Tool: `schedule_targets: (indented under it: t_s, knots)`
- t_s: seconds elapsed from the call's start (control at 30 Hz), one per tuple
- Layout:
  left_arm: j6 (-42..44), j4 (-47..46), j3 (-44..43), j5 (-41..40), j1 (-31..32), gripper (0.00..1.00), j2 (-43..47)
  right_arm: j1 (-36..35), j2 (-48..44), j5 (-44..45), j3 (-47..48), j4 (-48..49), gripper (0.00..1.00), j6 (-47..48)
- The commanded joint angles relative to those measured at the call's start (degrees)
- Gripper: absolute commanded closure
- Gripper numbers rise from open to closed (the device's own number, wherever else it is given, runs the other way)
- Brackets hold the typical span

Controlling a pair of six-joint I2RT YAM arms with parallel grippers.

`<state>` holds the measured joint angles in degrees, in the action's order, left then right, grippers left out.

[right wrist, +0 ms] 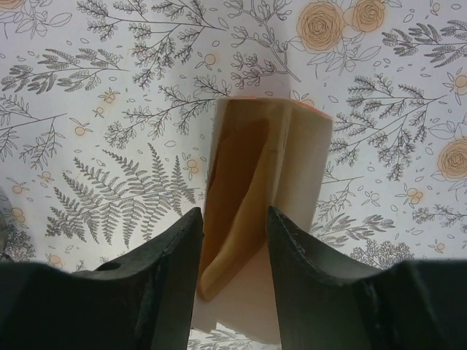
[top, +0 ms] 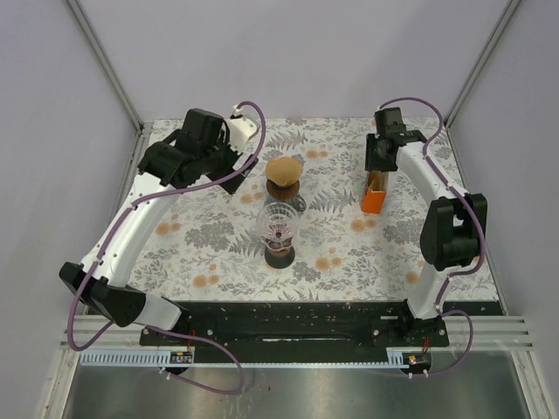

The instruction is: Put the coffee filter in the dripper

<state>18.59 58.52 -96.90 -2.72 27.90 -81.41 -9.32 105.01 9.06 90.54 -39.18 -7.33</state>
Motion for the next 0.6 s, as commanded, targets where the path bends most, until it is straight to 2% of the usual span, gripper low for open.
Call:
schedule_targets:
  t_s: [0.0,0.13,0.3,0.57]
  knots:
    - [-1.27,-1.75,-0.83,0.87,-0.3,0.03,-0.94,0.18,-0.07,-0.09,2.71,-5.81,0.52,0.74]
    - [-1.27,-1.22,-1.53,1.14,-0.48,0.03,-1.74,0.09,-2.44,1.31,1.48,-6.7,0.52,1.62]
    - [-1.36,-0.95,-1.97,1.31,-0.48,0.03,-2.35,0.27,-3.58,0.61,0.69,-7.05,0.59,1.09]
    - [-1.36,-0.78,-1.71,1.75,-0.74,0.03,-2.09,0.09,-8.41,1.31,1.22,-6.7,0.56,0.83]
